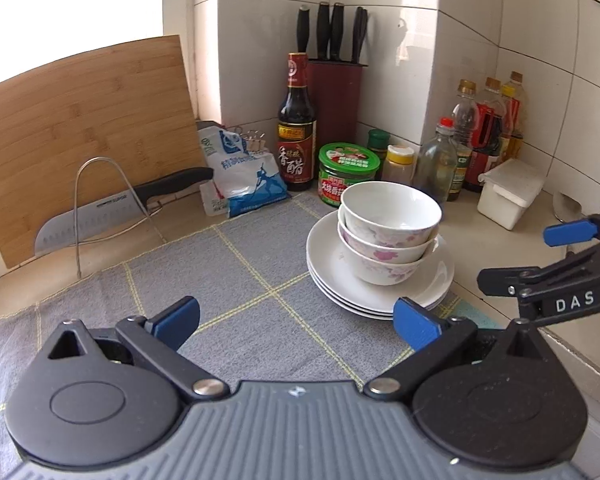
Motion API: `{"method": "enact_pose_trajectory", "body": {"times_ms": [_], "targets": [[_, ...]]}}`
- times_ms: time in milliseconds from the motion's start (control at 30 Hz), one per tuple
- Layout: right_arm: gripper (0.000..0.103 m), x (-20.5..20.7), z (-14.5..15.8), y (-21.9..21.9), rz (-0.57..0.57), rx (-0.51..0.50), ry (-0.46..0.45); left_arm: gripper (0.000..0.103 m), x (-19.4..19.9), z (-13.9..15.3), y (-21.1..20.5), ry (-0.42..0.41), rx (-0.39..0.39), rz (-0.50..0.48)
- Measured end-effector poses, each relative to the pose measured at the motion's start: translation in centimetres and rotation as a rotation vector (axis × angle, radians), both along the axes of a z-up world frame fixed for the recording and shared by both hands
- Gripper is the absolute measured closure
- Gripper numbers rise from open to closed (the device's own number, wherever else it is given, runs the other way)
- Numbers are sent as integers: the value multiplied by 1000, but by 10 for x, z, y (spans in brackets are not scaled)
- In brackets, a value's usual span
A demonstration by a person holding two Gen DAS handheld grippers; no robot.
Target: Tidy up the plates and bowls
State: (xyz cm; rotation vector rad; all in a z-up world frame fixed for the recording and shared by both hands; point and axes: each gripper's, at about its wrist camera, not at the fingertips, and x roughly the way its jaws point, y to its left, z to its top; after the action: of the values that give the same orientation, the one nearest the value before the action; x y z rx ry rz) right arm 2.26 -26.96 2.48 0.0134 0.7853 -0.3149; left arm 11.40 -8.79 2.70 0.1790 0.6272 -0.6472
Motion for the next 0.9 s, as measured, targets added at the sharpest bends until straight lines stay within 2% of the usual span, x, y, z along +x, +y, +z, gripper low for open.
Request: {"method": "enact_pose_trajectory", "body": {"times_ms": [367,900], "targets": [[0,-21,12,8,-83,54,-86,1,-8,10,-2,13,18,53],[0,-17,13,12,-69,65,-90,1,-8,12,-4,17,34,76]]}}
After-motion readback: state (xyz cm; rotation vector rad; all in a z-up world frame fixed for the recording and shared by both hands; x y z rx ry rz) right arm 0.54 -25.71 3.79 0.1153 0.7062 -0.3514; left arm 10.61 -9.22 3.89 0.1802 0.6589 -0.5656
